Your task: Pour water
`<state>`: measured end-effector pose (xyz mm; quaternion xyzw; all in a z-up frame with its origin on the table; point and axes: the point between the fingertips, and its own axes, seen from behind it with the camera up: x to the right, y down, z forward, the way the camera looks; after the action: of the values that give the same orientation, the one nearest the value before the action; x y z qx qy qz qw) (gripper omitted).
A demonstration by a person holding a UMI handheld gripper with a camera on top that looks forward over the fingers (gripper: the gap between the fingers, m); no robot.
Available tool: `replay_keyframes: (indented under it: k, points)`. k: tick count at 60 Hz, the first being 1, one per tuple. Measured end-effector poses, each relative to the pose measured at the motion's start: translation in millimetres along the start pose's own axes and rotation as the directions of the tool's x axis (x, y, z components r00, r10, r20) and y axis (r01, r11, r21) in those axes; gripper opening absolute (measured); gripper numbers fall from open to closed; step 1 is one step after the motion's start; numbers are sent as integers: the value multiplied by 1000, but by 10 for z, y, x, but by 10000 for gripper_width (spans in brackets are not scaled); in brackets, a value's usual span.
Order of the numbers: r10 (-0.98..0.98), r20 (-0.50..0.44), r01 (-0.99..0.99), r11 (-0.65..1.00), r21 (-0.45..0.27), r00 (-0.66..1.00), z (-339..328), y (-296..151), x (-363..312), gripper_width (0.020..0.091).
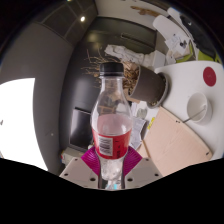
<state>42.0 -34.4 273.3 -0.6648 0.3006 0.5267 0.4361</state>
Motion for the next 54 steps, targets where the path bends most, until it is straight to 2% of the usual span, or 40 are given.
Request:
replay_keyframes:
  k: [7,15,22,31,39,44,50,54]
  points:
    - [301,37,-300,954,-14,953,175,-159,123,249]
    - [603,73,-601,798,-46,794,269,-277,282,248]
    - [724,61,-723,689,-50,687,276,-290,484,248]
    - [777,49,-776,630,-35,628,188,-294,696,247]
    - [756,14,-755,655,-43,655,246,-215,747,246]
    - [675,-9,-675,736,-51,737,234,-209,708,245]
    - [448,-28,-449,892,-59,894,155,-298,556,247]
    - [206,-45,-208,977,-48,978,155,-406,432,249]
